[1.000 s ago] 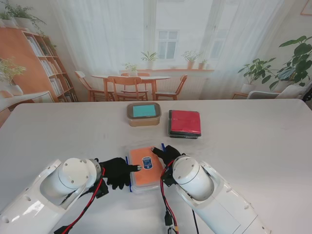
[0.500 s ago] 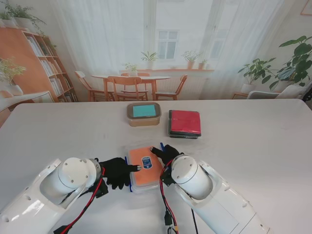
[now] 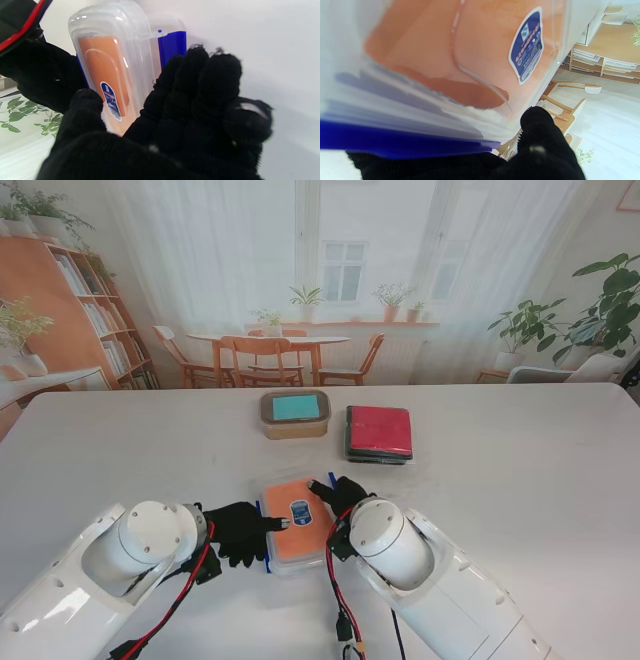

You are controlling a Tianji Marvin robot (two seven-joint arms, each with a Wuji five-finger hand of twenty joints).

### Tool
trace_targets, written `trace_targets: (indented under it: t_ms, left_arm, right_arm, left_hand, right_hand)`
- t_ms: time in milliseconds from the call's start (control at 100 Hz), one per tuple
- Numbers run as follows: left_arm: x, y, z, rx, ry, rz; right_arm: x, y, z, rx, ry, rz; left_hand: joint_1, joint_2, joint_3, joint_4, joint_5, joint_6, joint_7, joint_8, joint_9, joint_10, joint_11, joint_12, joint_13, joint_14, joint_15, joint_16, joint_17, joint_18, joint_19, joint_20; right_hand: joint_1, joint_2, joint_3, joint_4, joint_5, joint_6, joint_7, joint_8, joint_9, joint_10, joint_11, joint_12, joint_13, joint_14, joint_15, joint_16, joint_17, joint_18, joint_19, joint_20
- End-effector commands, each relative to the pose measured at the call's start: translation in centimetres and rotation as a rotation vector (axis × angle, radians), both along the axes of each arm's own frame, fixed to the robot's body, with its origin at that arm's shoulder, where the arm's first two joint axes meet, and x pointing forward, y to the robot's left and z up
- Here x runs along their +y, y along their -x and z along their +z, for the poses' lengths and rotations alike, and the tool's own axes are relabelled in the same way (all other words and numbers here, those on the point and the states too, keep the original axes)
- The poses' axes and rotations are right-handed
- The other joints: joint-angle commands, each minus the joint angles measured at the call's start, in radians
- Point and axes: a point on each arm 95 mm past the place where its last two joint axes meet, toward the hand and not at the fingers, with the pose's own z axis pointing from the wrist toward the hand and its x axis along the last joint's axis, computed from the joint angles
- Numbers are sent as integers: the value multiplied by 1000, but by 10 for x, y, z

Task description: Pair container bodies with their lids

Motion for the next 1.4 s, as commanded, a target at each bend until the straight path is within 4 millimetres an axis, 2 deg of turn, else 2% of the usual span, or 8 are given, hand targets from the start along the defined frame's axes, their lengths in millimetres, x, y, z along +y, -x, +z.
trace_targets:
  t_ms: [0, 430, 580, 730, 840, 940, 1010, 1390]
  left_arm:
    - [-23, 8, -2, 20, 54, -51]
    - [-26, 5, -4, 35, 52, -70]
    - [-27, 5, -5, 35, 48, -79]
    - [-27, 4, -6, 27, 33, -97]
    - [-26, 3, -7, 17, 18, -113]
    - [-25, 4, -8, 13, 6, -128]
    - [-26, 4, -9, 2, -2, -132]
    - [-19, 5, -10, -10, 12, -92]
  right_arm:
    - [42, 18, 9, 31, -113, 89]
    - [44, 19, 8, 33, -114, 92]
    - [44, 18, 8, 30, -115, 97]
    - [44, 18, 9, 26, -103, 116]
    - [43, 17, 8, 20, -89, 130]
    - [43, 18, 8, 16, -83, 137]
    - [44, 18, 8, 17, -83, 143]
    - [39, 19, 7, 8, -84, 108]
  left_hand:
    - [25, -1, -14, -3, -53, -76, 5, 1, -5, -52, 29, 12, 12, 87, 54, 5, 36, -172, 122, 9]
    - [48, 15, -14, -2, -54, -83, 38, 22, 1, -59, 63, 27, 24, 75, 77, 15, 54, -188, 143, 10]
    - [48, 19, -15, -2, -74, -97, 82, 62, -1, -77, 118, 63, 40, 47, 126, 42, 79, -233, 196, 5]
    - [59, 29, -14, -1, -94, -118, 160, 125, 18, -122, 212, 135, 81, -11, 221, 88, 129, -319, 289, -15]
    - [111, 31, -8, 17, -99, -134, 210, 168, 33, -148, 261, 177, 105, -46, 273, 109, 138, -352, 300, 46]
    - [142, 27, 4, 36, -102, -138, 217, 177, 33, -154, 268, 184, 107, -54, 280, 112, 140, -359, 300, 57]
    - [149, 27, 2, 62, -102, -138, 219, 183, 36, -153, 267, 189, 108, -53, 281, 114, 140, -358, 300, 67]
    - [131, 21, -6, 55, -109, -132, 200, 179, 22, -142, 251, 187, 95, -46, 271, 113, 137, -357, 300, 53]
  right_hand:
    - [36, 37, -22, -23, 14, -70, 17, -12, 28, -42, -3, -8, 8, -67, 1, -7, 6, -45, 23, 18]
    - [36, 42, -35, -23, 10, -71, 20, -15, 35, -42, -5, -8, -2, -48, 8, -6, 0, -39, 18, 22]
    - [34, 45, -40, -24, 13, -77, 23, -16, 40, -51, -7, -10, -7, -31, 15, -3, -13, -30, 20, 27]
    - [28, 49, -47, -25, 21, -80, 29, -17, 57, -66, -12, -13, -8, -30, 25, 4, -19, -29, 32, 39]
    - [23, 52, -52, -25, 27, -83, 33, -18, 71, -79, -15, -15, -17, -32, 19, 4, -28, -31, 28, 43]
    - [20, 51, -56, -26, 39, -86, 40, -19, 84, -85, -20, -18, -30, -25, 13, 5, -49, -25, 24, 49]
    - [18, 53, -59, -26, 45, -86, 41, -21, 93, -91, -26, -21, -37, -24, 10, 6, -59, -33, 22, 54]
    - [16, 33, -67, -25, 47, -86, 42, -28, 96, -80, -31, -22, -38, -23, 14, 10, -57, -24, 21, 76]
